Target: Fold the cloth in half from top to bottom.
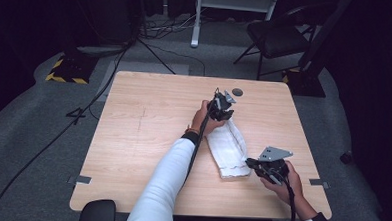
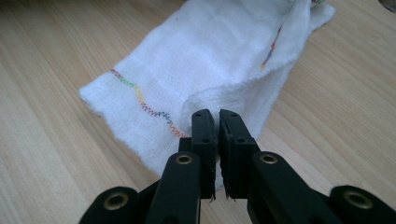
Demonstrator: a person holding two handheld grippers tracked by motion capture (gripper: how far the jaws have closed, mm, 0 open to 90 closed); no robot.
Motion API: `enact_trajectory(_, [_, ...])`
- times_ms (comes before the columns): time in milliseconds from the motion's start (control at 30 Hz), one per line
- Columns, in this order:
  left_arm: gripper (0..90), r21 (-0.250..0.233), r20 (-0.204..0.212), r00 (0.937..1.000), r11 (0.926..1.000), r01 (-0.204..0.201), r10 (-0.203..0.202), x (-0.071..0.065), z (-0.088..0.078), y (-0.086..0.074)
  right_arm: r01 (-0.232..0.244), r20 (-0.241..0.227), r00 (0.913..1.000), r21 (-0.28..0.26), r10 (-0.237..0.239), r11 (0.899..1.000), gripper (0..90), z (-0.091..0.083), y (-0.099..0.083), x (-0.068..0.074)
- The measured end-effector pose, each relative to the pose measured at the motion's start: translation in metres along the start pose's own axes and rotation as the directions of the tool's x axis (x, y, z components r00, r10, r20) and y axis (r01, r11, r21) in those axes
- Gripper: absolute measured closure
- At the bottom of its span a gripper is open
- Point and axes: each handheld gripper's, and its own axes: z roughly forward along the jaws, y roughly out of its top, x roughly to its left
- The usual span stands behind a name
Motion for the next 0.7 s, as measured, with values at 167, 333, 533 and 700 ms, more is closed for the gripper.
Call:
enact_trajectory(167, [40.0, 0.024, -0.008, 0.9999, 0.9997, -0.008, 0.009, 0.0, -0.013, -0.005, -0.006, 0.026, 0.9997, 0.04, 0.005, 0.999, 77.9, 0.005, -0.006, -0.003])
enact_trajectory(333, [29.0, 0.018, 0.024, 0.9995, 0.9996, -0.02, 0.019, -0.006, -0.038, -0.014, -0.044, 0.026, 0.9988, 0.064, 0.042, 0.997, 63.3, 0.003, -0.015, -0.008])
enact_trajectory(533, [25.6, 0.052, 0.083, 0.9841, 0.9854, -0.162, 0.157, -0.038, -0.066, -0.034, -0.061, 0.003, 0.9982, 0.046, 0.061, 0.997, 47.8, -0.004, -0.02, -0.014])
enact_trajectory(700, [25.6, 0.062, 0.166, 0.966, 0.9755, -0.211, 0.198, -0.064, -0.083, -0.056, -0.078, 0.039, 0.9962, -0.01, 0.078, 0.997, 44.0, -0.012, -0.016, -0.022])
